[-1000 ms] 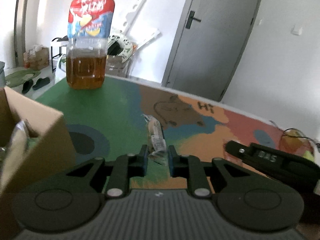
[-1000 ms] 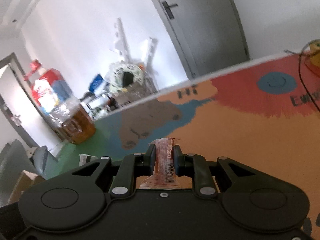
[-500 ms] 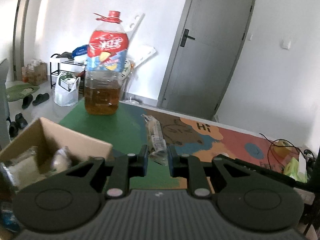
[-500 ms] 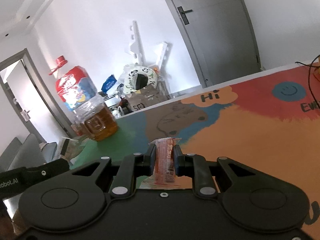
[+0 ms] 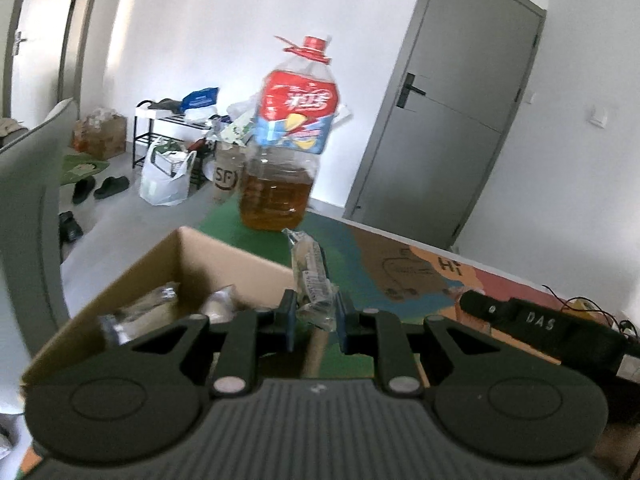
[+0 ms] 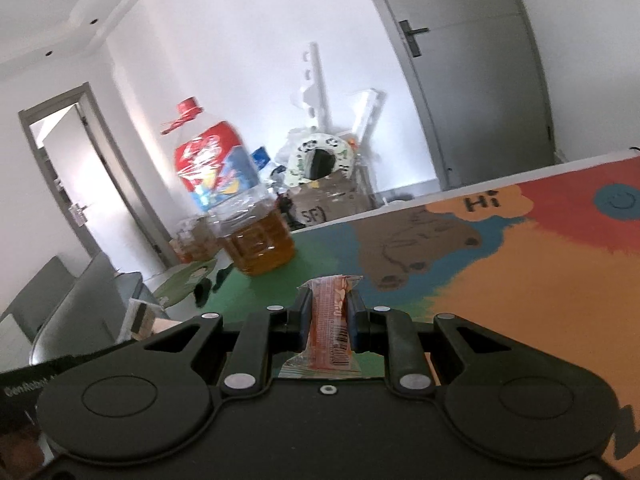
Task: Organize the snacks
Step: 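Carry the clear packet with the left tool while the right tool carries the orange packet to the box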
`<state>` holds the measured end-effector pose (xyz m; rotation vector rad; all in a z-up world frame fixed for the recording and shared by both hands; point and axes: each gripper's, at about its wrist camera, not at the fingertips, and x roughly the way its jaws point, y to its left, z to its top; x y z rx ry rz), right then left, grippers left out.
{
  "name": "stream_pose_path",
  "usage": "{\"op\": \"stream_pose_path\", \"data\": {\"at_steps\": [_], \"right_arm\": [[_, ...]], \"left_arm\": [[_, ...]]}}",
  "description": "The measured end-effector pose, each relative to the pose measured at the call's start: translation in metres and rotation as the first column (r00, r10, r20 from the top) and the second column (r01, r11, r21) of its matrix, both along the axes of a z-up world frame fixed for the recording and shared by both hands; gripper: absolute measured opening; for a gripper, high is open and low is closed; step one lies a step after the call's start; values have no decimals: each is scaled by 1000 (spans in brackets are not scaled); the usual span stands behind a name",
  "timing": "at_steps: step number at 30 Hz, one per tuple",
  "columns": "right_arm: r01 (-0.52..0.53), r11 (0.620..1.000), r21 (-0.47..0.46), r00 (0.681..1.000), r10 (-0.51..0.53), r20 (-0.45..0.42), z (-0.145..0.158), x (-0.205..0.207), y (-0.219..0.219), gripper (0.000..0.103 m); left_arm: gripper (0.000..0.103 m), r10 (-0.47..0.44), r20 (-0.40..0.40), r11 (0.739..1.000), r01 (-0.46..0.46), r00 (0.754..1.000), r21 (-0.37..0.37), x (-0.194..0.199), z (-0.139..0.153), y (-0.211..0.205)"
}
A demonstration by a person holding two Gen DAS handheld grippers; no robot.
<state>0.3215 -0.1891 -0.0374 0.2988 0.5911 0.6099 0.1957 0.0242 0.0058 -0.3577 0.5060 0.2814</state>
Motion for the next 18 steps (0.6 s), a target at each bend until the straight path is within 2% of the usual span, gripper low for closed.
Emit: {"op": "stream_pose_path", "data": {"at_steps": [8,18], "right_arm": [[-52,999,1,998,52,25,11,-19,26,20],[-112,994,-18,993,113,44,19,-42,58,20]], "left_arm": [[19,41,2,999,-41,999,-23,-29,0,30],[19,49,-21,997,-50,999,-63,-53,-4,53]]}}
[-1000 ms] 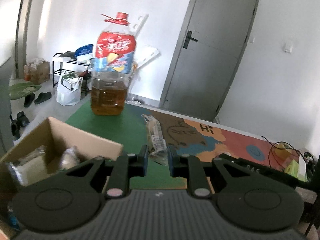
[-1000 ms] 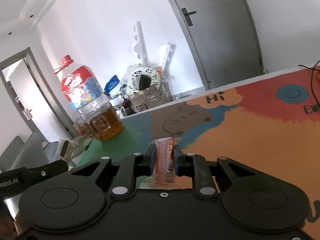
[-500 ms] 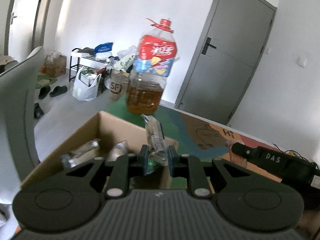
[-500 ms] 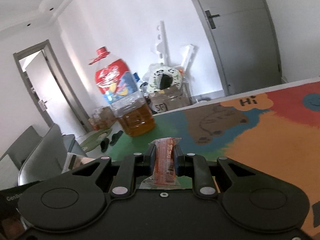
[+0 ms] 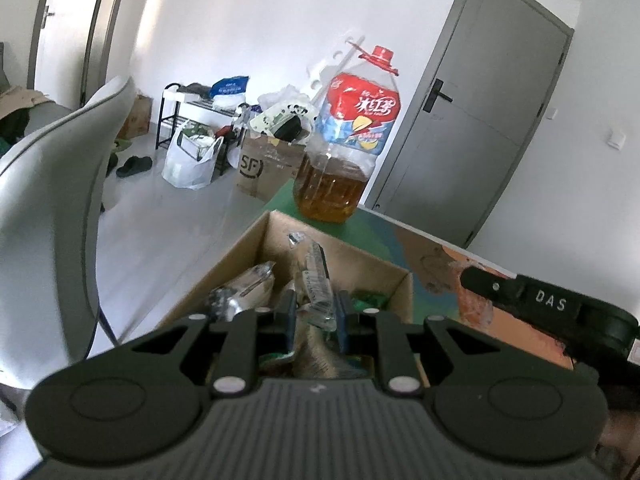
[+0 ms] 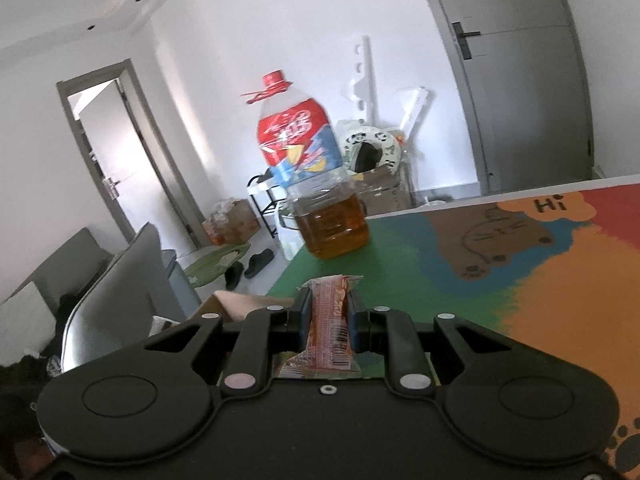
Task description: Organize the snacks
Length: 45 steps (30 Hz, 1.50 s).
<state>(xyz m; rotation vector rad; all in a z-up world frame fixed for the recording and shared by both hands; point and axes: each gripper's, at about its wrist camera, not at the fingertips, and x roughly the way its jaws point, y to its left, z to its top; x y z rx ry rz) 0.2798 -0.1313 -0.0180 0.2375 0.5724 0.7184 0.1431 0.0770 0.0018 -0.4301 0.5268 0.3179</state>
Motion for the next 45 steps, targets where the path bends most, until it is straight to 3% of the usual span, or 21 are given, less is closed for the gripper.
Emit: {"op": "stream_pose_path", "data": {"at_steps": [16,18,20,24,29,35,45], "right_arm": [[-98,995,-10,995,98,14,10,-25,40,20],[-107,994,-11,994,108,16,10,-27,45,25],[-101,995,-22,994,102,26,12,-29,48,38],[-93,995,-26,995,94,35,14,-33,48,43],[-60,998,-32,997,61,38,14,-39,41,59],[-26,999,-39,999,27,29,12,-48,24,71],[48,997,-56,998,-46,46,20,-66,-12,92]], "left_arm": [[41,48,-17,998,-48,999,-36,-23,-2,24],[46,56,-19,998,-56,998,-34,-26,-2,25],[52,63,-18,997,-64,998,-32,-28,-2,26],[64,71,-9,997,-71,997,-16,-33,0,27],[80,64,7,998,-64,998,-7,-36,1,26],[89,45,12,999,-45,999,-5,-39,3,22],[96,-13,7,1000,12,1000,27,-43,14,9]]}}
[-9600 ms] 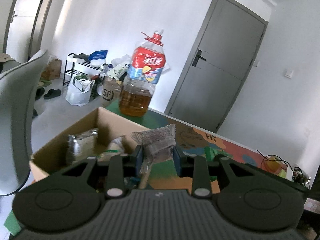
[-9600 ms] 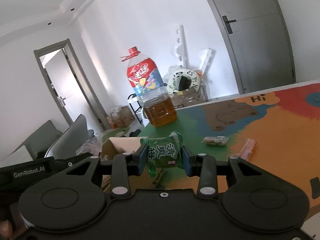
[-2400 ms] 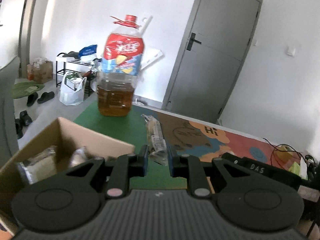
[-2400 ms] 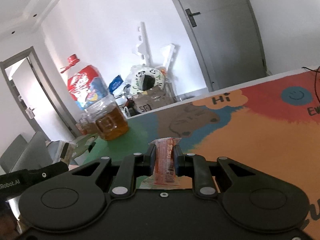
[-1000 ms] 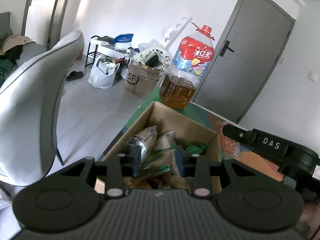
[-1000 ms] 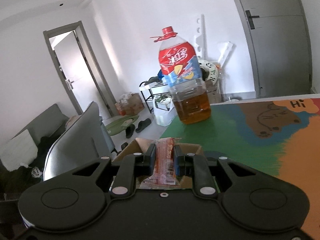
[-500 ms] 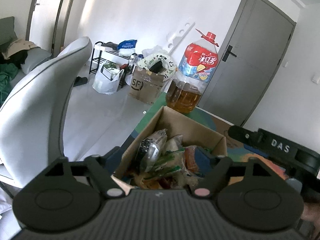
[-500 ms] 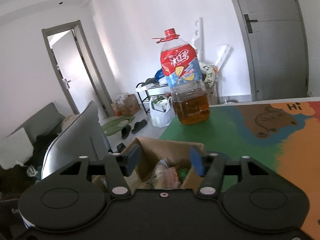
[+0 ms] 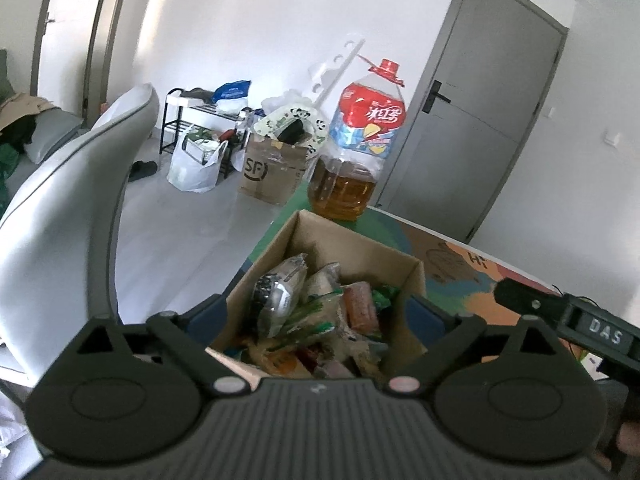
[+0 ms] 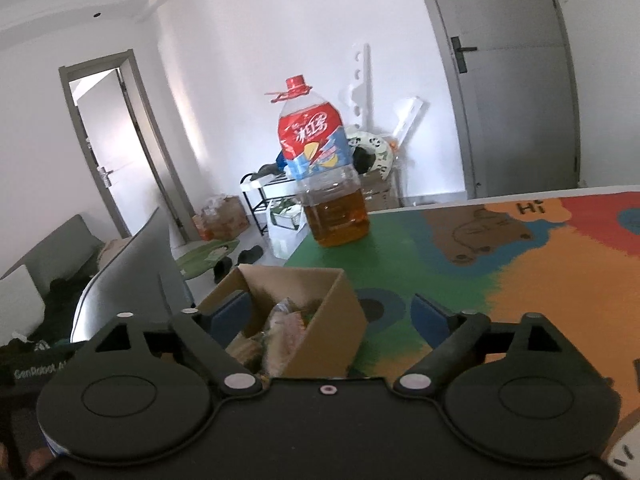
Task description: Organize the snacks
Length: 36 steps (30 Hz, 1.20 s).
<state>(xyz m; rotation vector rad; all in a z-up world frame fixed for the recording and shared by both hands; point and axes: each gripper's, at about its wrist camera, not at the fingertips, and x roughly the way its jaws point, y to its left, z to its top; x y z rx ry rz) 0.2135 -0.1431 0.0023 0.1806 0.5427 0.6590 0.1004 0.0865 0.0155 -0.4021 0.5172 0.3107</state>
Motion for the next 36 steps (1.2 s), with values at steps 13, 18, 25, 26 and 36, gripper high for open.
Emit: {"op": "stream_pose_path", "data": {"at_steps": [13,18,25,26,36], "right_arm": [[94,995,-15,995,-93,29,11,-24,-37,103],[101,995,-24,994,-100,36,13,-39,-47,103],[112,993,-32,992,-110,57,20,-64,-60,103],[115,993,-38,992,-112,60,22,-67,-61,103],[107,992,-63,990,-100,104,38,-95,-72,103]], "left_arm": [[102,-65,-29,997,66,997,32,-12,9,-16],[103,-78,-41,995,80,996,63,-25,10,-22],[103,-108,-32,990,111,994,83,-46,20,-30],[103,-109,-33,990,111,994,88,-49,21,-31],[103,-173,-54,976,178,983,121,-73,26,-50]]}}
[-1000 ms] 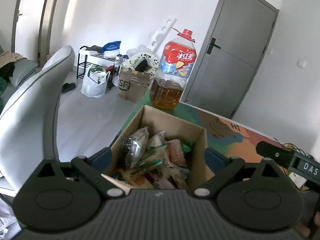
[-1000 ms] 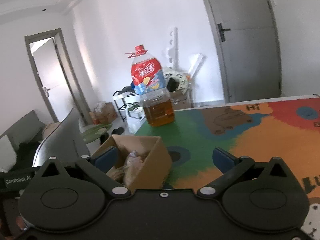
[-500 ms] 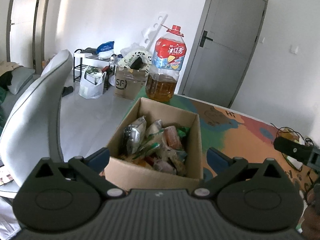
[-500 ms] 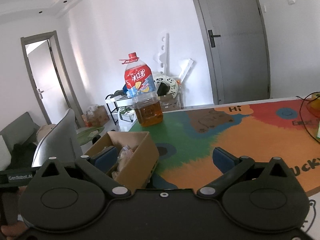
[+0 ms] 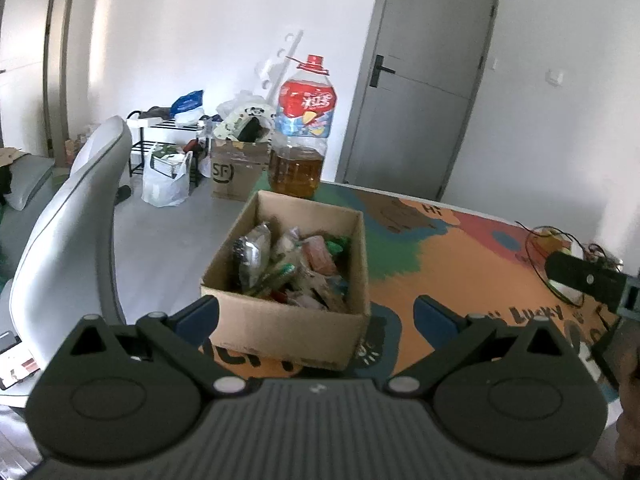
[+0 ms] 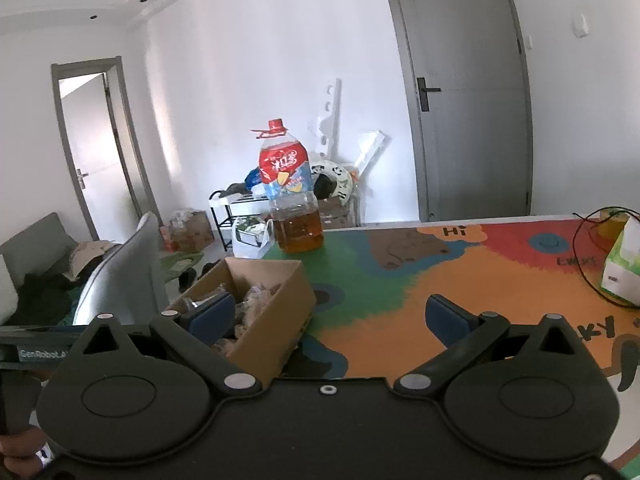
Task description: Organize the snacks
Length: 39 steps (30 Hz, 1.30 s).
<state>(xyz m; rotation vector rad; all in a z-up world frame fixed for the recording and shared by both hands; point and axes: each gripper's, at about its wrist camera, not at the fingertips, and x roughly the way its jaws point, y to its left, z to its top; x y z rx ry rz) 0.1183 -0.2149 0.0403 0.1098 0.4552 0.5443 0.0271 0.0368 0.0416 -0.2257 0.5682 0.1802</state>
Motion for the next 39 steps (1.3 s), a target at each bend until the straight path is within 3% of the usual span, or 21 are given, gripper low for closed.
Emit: {"op": "stream_pose_path", "data": {"at_steps": [11,39], "right_arm": [[-26,998,-50,1000,25,-18,-11,-24,-2,103],[6,999,-32,1000,-7,-28,-16,-28,-6,103]], "left_arm": [[103,-35,-22,999,36,999,23,-12,-9,-13],[103,-34,-32,999,35,999,29,-12,-14,-8]]}}
